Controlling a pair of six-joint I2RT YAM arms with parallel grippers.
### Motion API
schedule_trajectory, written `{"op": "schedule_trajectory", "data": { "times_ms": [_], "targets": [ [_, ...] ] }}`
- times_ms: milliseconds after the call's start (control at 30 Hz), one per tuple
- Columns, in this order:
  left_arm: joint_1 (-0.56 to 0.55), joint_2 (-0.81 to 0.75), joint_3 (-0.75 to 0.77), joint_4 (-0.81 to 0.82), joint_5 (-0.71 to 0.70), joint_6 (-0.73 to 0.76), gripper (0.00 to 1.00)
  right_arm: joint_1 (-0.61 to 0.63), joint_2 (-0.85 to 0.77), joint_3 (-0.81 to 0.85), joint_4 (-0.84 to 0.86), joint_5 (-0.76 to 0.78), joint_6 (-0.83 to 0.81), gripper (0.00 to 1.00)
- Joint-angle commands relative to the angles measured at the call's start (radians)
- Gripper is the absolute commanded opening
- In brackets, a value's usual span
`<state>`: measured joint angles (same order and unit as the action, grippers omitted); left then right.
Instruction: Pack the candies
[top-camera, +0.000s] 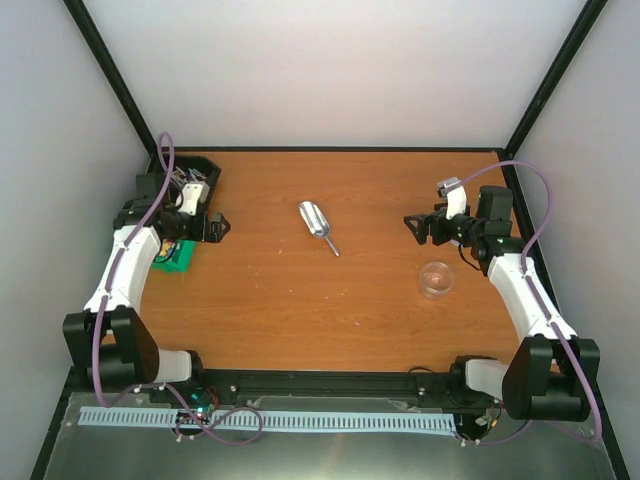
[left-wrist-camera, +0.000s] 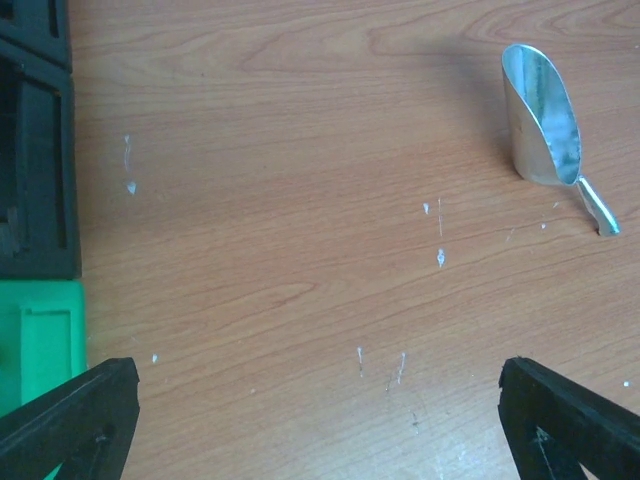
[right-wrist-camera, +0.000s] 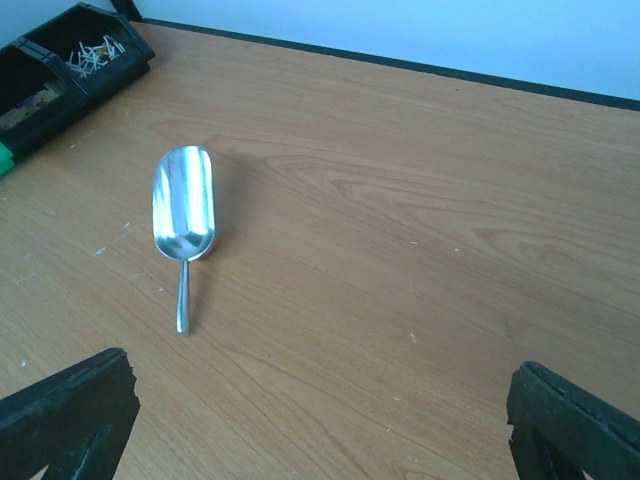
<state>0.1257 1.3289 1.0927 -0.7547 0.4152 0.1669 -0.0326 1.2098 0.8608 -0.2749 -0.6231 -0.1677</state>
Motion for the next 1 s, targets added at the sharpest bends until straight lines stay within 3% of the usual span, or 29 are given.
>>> {"op": "schedule_trajectory", "data": {
  "times_ms": [0,200,533,967],
  "targets": [
    [-0.021,0.060,0.108,-0.014,0.041,0.084,1.00,0.012,-0.029,-0.024,0.037,0.009,0.033,1.00],
    [-0.074,0.242,0.321,-0.092,0.106,0.158,1.00,0.015,-0.036,-0.034,0.047,0.030,0.052,1.00],
    [-0.182,0.672,0.816,-0.290,0.243,0.208,1.00,0.010,-0.060,-0.059,0.045,-0.056,-0.029,1.00],
    [-0.363,1.036,1.202,-0.386,0.140,0.209,0.90,0.010,-0.010,-0.030,-0.033,-0.101,-0.102,1.00]
  ]
}}
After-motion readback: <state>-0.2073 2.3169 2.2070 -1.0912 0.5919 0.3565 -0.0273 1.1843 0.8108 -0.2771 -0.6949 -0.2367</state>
